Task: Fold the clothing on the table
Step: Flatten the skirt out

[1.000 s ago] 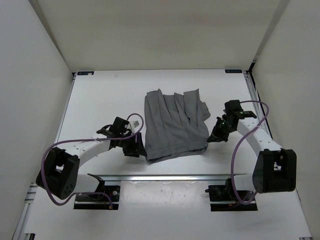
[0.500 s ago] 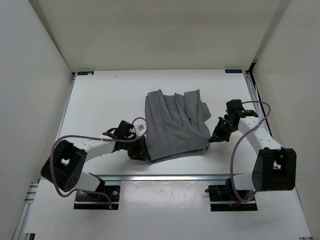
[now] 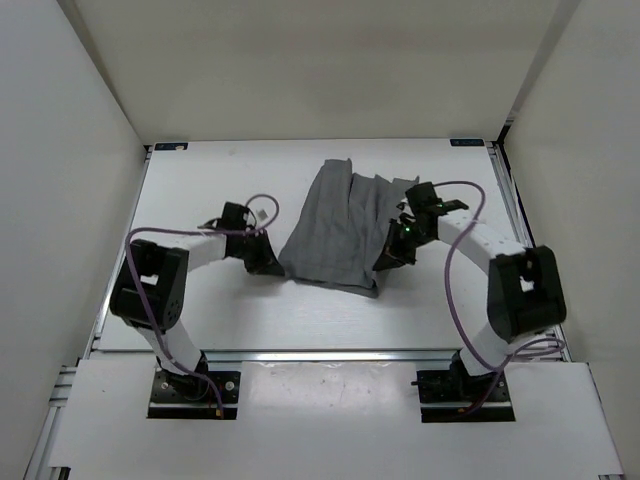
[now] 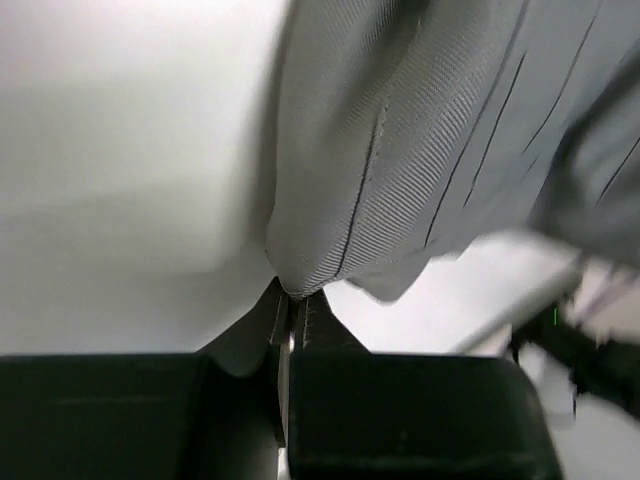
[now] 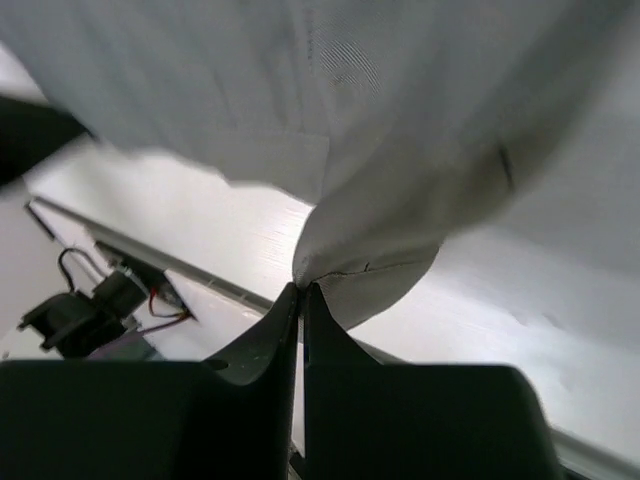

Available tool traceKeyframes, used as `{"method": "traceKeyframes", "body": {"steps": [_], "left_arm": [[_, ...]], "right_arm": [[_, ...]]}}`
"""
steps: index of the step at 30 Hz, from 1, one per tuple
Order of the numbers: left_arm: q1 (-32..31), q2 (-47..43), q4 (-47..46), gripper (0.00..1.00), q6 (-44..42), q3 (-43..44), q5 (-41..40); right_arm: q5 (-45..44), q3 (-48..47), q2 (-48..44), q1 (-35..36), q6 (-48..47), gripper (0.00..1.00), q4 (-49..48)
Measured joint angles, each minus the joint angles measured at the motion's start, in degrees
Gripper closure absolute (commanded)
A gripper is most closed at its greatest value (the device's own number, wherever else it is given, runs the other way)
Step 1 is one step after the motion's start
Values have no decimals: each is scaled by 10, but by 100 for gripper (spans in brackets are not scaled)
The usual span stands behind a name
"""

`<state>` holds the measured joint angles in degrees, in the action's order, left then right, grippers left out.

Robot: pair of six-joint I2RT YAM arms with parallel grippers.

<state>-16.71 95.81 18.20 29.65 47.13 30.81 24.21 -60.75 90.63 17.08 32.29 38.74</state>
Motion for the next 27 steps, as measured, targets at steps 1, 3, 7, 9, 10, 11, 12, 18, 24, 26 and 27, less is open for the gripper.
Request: {"method": "traceKeyframes", "body": {"steps": [1,3,7,9,10,11,12,18,24,26,27], "left_arm": [[16,17,7,100,-11,33,-15],[42,40,20,88,-29,86,-37],[52,23,34,60,-55,109,-68],[33,-12,33,50,-54,80,-78],[21,-35,31,50,-49,59,-82],[6,-61,30,50,-42,35,-89],[-16,-97,27,54,-32,4,-103],[-103,-260,10,100,28,-112,-167],[-103,-334,-52,100,80,-219,-214],[-107,-339,-70,100,93,-238,-233],[-110,-337,-80,100,97,-240,-243]], "right_arm": [[14,-14,23,13,1,100,-11],[32,-48,63,32,1,100,-24],[35,-68,71,37,-4,100,-34],[37,-43,47,23,-3,99,-43],[38,-21,29,12,-2,100,-51],[41,7,8,0,0,100,-59],[42,32,-10,-11,3,100,-58],[48,73,-33,-24,4,100,-58],[58,73,-35,-16,4,100,-64],[60,73,-39,-11,3,100,-64],[60,73,-40,-10,3,100,-64]]}}
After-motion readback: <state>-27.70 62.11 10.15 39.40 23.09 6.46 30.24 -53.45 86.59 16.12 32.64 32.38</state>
